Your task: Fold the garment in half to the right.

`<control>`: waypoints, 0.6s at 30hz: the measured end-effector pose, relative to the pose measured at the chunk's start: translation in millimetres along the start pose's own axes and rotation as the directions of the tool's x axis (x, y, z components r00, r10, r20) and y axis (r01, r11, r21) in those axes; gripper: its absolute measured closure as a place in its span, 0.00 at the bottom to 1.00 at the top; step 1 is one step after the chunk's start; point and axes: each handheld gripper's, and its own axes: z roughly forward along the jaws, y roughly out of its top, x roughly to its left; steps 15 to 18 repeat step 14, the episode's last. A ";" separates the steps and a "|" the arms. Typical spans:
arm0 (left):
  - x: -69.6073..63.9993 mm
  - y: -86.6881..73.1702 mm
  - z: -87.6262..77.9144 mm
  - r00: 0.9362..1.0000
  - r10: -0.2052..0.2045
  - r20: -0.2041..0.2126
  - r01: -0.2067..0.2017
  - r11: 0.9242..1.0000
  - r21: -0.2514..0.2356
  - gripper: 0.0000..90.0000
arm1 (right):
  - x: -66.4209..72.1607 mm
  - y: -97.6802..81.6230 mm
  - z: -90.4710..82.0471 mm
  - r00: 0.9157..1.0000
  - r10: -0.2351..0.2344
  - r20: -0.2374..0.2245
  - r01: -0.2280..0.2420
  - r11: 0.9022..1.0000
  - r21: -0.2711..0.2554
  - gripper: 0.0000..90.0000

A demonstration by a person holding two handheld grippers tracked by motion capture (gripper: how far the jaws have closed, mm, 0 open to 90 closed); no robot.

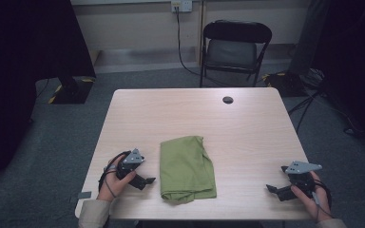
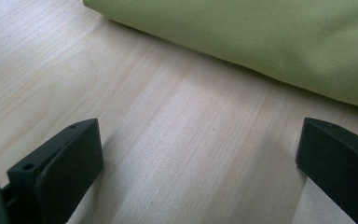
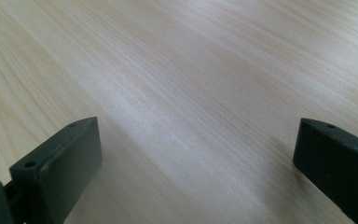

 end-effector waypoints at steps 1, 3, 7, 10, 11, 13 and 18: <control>0.0 0.0 0.0 1.000 0.000 0.000 0.000 1.000 0.000 0.00 | 0.0 -0.2 -0.2 1.000 0.002 -0.001 -0.002 1.000 0.002 0.00; 0.0 0.0 0.0 1.000 0.000 0.000 0.000 1.000 0.000 0.00 | -0.1 -0.4 0.4 1.000 0.014 -0.022 -0.014 1.000 0.013 0.00; 0.0 0.0 0.0 1.000 0.000 0.000 0.000 1.000 0.000 0.00 | 0.9 -0.4 0.7 1.000 0.014 -0.023 -0.013 1.000 0.015 0.00; 0.2 0.0 0.0 1.000 0.000 -0.002 0.000 1.000 0.000 0.00 | 0.9 -0.4 0.7 1.000 0.015 -0.023 -0.014 1.000 0.014 0.00; 0.2 0.0 0.0 1.000 -0.001 -0.002 0.001 1.000 0.001 0.00 | 0.9 -0.4 0.7 1.000 0.015 -0.022 -0.015 1.000 0.015 0.00; 0.2 0.3 0.2 1.000 -0.005 -0.006 0.005 1.000 0.000 0.00 | 0.8 -0.4 0.7 1.000 0.015 -0.022 -0.015 1.000 0.014 0.00; 0.1 0.4 0.3 1.000 -0.008 -0.009 0.008 1.000 0.000 0.00 | 0.8 -0.4 0.7 1.000 0.015 -0.022 -0.015 1.000 0.014 0.00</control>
